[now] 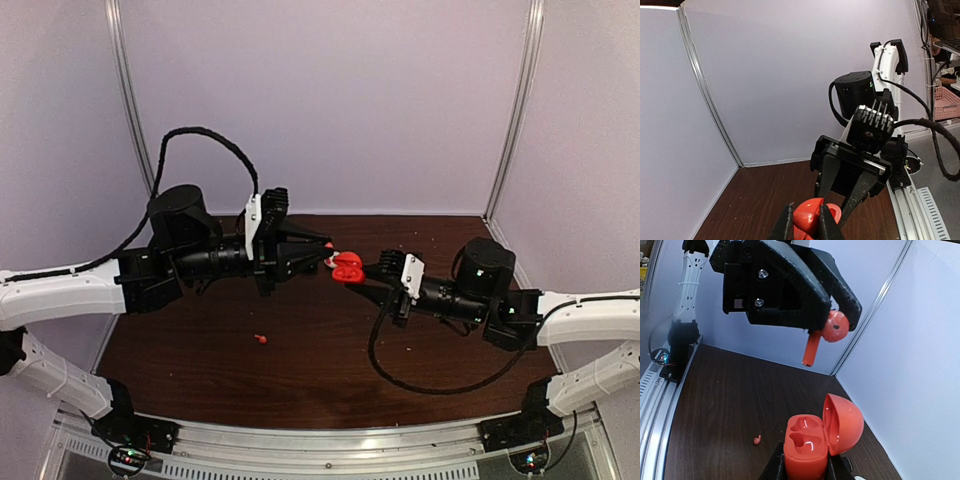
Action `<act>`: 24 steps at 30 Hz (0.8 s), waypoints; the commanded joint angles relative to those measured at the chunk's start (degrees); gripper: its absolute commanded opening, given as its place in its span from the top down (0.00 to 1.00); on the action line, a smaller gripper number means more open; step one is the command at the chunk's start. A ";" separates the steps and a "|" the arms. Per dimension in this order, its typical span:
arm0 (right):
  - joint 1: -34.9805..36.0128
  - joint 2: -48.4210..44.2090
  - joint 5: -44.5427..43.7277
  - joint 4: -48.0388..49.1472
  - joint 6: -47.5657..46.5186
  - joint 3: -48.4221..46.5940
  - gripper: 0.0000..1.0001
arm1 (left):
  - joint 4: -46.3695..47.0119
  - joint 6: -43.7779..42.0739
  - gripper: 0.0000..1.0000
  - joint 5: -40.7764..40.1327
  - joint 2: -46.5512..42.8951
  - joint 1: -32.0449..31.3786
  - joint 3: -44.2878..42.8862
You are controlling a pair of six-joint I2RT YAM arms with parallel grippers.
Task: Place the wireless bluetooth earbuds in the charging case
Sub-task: Insert the left earbud into the left side groove of the charging case.
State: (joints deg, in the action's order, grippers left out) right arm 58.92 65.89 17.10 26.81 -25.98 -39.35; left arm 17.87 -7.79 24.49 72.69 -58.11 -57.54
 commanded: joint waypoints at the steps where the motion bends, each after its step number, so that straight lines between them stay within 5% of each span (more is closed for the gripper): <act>1: 0.41 -0.86 -3.42 3.91 -0.77 0.84 1.00 | 1.03 -2.08 0.92 2.48 -1.10 0.12 0.98; 24: 4.91 5.48 -24.70 10.55 2.30 -1.42 1.00 | 10.58 15.27 0.96 -17.07 5.21 0.10 0.52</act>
State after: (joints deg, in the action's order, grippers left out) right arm 62.83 70.24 -2.35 35.20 -24.80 -39.09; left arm 23.62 3.25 10.79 77.03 -58.11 -56.01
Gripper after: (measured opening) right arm 0.211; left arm 0.159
